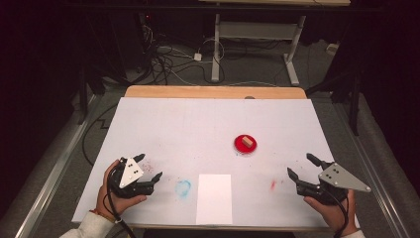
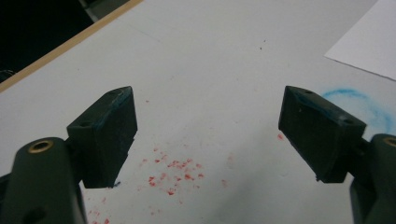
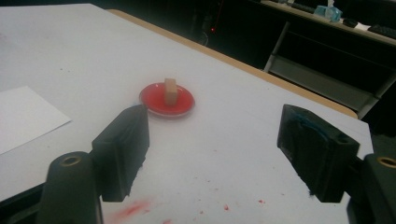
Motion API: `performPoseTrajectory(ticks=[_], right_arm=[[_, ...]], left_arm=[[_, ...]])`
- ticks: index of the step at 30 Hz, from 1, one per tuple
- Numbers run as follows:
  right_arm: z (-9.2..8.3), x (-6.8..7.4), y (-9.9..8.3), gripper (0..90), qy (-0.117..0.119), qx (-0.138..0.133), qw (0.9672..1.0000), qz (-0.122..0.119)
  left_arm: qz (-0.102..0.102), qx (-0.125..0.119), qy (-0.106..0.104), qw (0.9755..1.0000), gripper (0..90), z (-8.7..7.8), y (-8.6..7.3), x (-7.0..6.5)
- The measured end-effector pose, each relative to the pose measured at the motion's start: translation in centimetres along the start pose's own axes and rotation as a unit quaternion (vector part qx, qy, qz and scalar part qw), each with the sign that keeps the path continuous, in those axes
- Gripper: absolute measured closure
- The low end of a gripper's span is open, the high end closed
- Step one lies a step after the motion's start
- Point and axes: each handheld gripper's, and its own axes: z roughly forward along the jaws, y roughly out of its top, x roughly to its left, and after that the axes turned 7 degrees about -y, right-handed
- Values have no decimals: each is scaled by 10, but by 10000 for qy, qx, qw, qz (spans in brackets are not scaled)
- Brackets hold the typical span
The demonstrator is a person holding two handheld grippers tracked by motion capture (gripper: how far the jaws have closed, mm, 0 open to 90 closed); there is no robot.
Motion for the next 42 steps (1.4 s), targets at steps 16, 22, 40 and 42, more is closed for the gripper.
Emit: performPoseTrajectory(ticks=[16, 22, 40, 42], right_arm=[[10, -2, 6, 279, 338, 330, 9989, -42], [15, -8, 23, 282, 460, 369, 9982, -117], [105, -1, 74, 341, 1138, 1180, 9853, -484], [119, 4, 73, 372, 1290, 1372, 9807, -535]], left_arm=[[-14, 35, -48, 10000, 190, 0, -2, 0], [-15, 101, -49, 9999, 192, 1, -3, 0], [-29, 199, -35, 9998, 198, 4, -7, 1], [-25, 225, -40, 9997, 204, 4, -7, 1]])
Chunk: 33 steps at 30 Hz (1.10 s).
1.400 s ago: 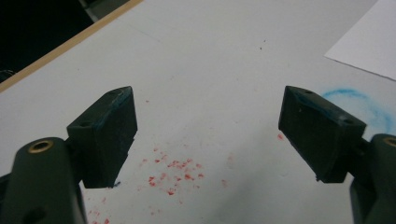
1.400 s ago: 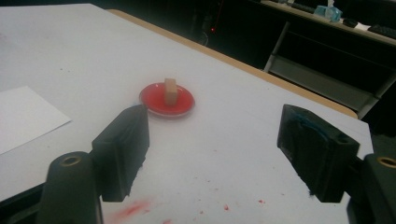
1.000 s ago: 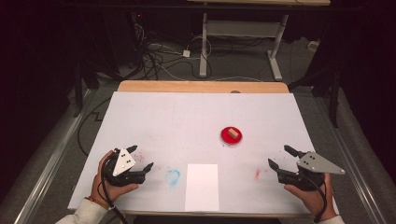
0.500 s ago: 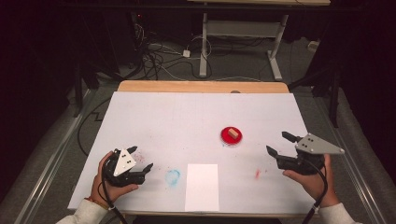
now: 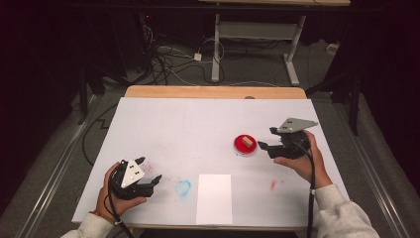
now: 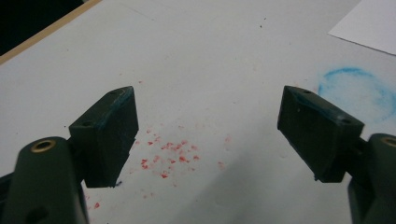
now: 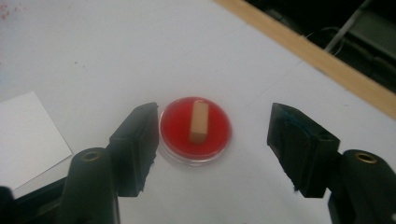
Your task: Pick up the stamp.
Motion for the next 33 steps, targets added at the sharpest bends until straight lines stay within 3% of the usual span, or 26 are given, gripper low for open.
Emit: performPoseTrajectory(ticks=[1, 3, 4, 7, 13, 15, 20, 28, 33], right_arm=[[0, 0, 0, 372, 0, 0, 10000, 0], [22, 2, 4, 416, 27, 288, 9996, -58], [22, 2, 4, 416, 27, 288, 9996, -58], [45, 4, 7, 460, 101, 553, 9984, -58], [63, 2, 9, 512, 210, 794, 9966, 112], [72, 3, 10, 543, 284, 994, 9945, 142], [79, 7, 11, 566, 349, 1073, 9936, 57], [88, 11, 12, 745, 242, 1243, 9919, -15], [89, 12, 12, 762, 191, 1292, 9914, -78]], left_arm=[[4, 8, 2, 10000, 204, 1, 0, 0], [-3, 30, -5, 10000, 204, 1, -1, -1], [12, 48, -5, 10000, 204, 0, -2, -1], [-17, 46, 7, 10000, 204, -1, -3, -1], [-19, 85, -18, 10000, 204, -1, -4, -1], [-9, 86, -17, 10000, 204, -2, -4, -1], [-9, 97, -15, 10000, 204, -2, -5, -1], [-1, 131, -23, 9999, 204, -1, -5, -1], [5, 161, -39, 9999, 204, 0, -5, -1]])
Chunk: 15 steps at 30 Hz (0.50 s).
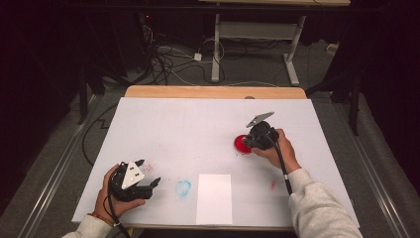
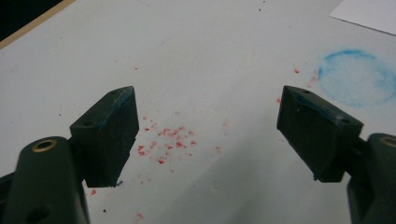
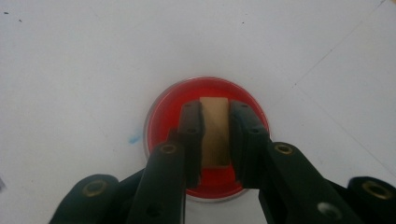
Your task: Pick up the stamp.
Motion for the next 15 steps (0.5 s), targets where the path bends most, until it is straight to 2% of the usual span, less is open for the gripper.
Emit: performPoseTrajectory(ticks=[10, 15], right_arm=[[2, -1, -2, 763, 43, -27, 10000, 24], [2, -1, -3, 764, 41, -79, 9999, -64]], left_arm=[[-6, 36, 16, 10000, 204, 0, -1, 1], [-204, -39, 43, 9998, 204, -4, -3, 5]])
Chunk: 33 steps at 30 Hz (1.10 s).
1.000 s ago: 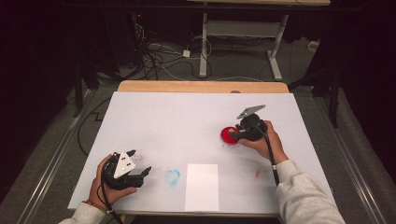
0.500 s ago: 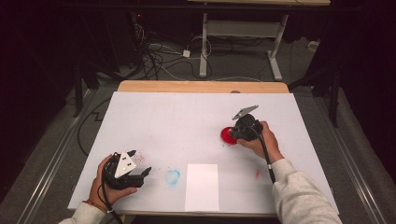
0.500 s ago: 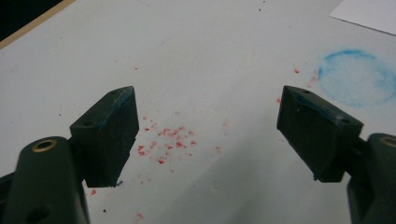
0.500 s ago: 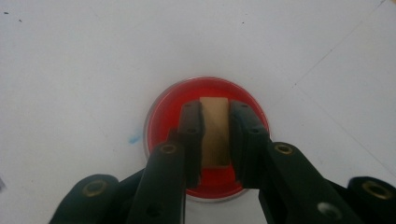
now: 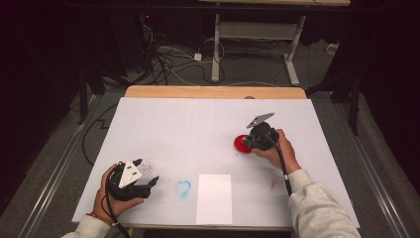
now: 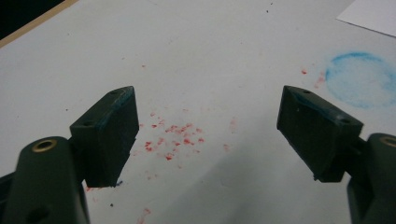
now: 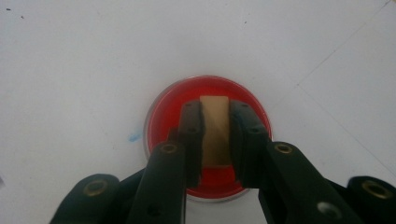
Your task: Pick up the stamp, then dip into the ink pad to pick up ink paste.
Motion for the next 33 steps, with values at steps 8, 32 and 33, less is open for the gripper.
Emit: performPoseTrajectory(ticks=[8, 32, 33], right_arm=[[-3, 2, -3, 765, -46, -102, 9999, -60], [-62, -5, 3, 764, -52, -1071, 9941, 175], [-64, -5, 4, 764, -62, -1097, 9938, 173]], left_arm=[[-63, 41, -9, 10000, 203, 3, -2, -1], [166, 50, -87, 9998, 191, 3, -2, -2], [176, 68, -93, 9998, 190, 3, -2, -3]])
